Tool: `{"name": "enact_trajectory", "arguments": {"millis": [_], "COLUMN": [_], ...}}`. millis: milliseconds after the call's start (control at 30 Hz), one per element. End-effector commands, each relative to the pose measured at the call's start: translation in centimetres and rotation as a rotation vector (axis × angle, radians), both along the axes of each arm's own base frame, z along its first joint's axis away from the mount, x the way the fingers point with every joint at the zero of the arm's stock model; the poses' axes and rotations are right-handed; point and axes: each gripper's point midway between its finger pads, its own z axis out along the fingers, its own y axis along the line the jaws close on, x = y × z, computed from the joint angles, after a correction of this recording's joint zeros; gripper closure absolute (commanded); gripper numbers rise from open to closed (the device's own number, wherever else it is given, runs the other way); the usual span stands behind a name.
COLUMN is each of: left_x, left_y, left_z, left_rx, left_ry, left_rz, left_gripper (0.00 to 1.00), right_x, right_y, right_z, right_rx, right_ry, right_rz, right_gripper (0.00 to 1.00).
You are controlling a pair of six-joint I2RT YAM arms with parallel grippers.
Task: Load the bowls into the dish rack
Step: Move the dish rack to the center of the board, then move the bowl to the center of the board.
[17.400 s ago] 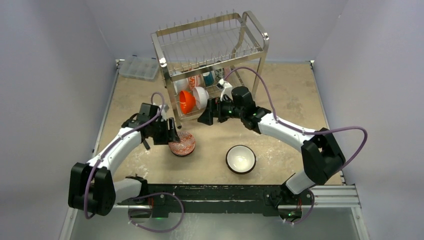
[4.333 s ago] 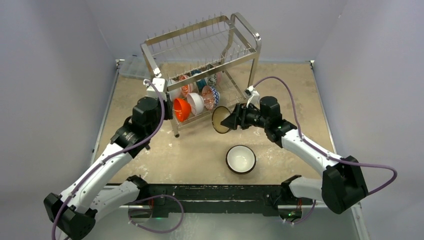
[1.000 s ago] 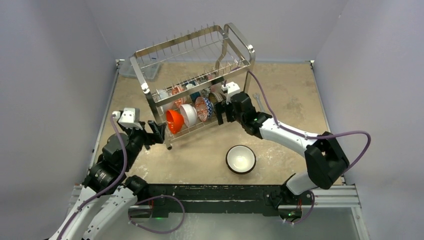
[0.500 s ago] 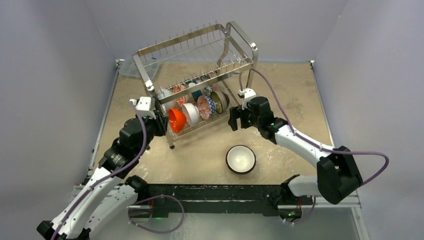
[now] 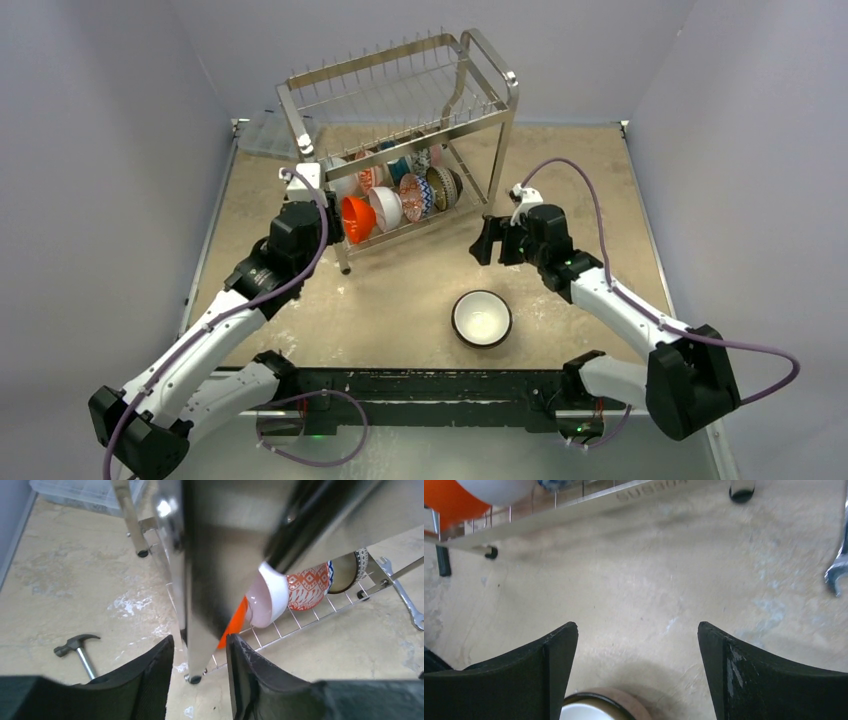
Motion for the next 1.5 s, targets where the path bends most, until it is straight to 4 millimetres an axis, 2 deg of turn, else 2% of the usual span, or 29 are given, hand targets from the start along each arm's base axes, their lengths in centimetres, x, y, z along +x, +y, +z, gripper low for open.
{"name": "enact_trajectory", "arguments": {"millis": [0,33,100,200,367,533,600,700,833,1000,1267,1367,1467], "left_x": [-1.4,-1.8,-2.7,-4.3,-6.8,-8.8,-9.5,-10.4,-11.8,-12.9,-13.6,-13.9,-14.0], "left_y": [1.8,1.8,1.7,1.3,0.3,-1.8,-2.9,-5.3,-8.1,-9.2,-10.1,-10.4,-10.7], "left_z": [1.2,1.0,0.6,0.2,-1.5,-4.0,-4.8,-5.7,-7.2,-8.9,-10.1,-10.4,-10.4], "left_rx": [-0.002,-0.023,-0.074,-0.153,-0.266,-0.345,-0.378,-0.460,-0.568,-0.607,-0.563,-0.547,-0.520], "left_ry": [0.013,0.014,0.020,0.033,0.098,0.178,0.209,0.253,0.321,0.376,0.430,0.447,0.457], "left_rz": [0.058,0.052,0.038,0.007,-0.054,-0.170,-0.226,-0.336,-0.470,-0.525,-0.595,-0.615,-0.628], "left_gripper": [0.45,0.35,0.23,0.14,0.12,0.13,0.13,0.15,0.17,0.18,0.33,0.37,0.40], "right_x": [-3.2,-4.0,-5.3,-6.7,-8.1,-9.8,-10.0,-10.8,-11.4,-11.7,-12.4,-12.8,-12.6], "right_y": [0.0,-0.1,-0.4,-1.4,-2.8,-1.3,-0.9,0.1,1.0,3.3,10.2,12.4,13.2], "right_z": [-2.1,-2.8,-4.0,-5.3,-5.9,-6.0,-5.9,-5.4,-5.3,-5.3,-3.9,-3.6,-3.2], "right_rx": [0.069,0.077,0.088,0.078,0.070,0.137,0.142,0.193,0.247,0.292,0.262,0.232,0.205], "right_ry": [0.155,0.191,0.250,0.310,0.335,0.382,0.376,0.388,0.387,0.400,0.366,0.353,0.329], "right_rz": [-0.020,-0.023,-0.040,-0.102,-0.176,-0.085,-0.047,0.014,0.065,0.134,0.300,0.370,0.386], "right_gripper": [0.08,0.07,0.05,0.03,0.02,0.06,0.09,0.23,0.34,0.42,0.41,0.36,0.22]}}
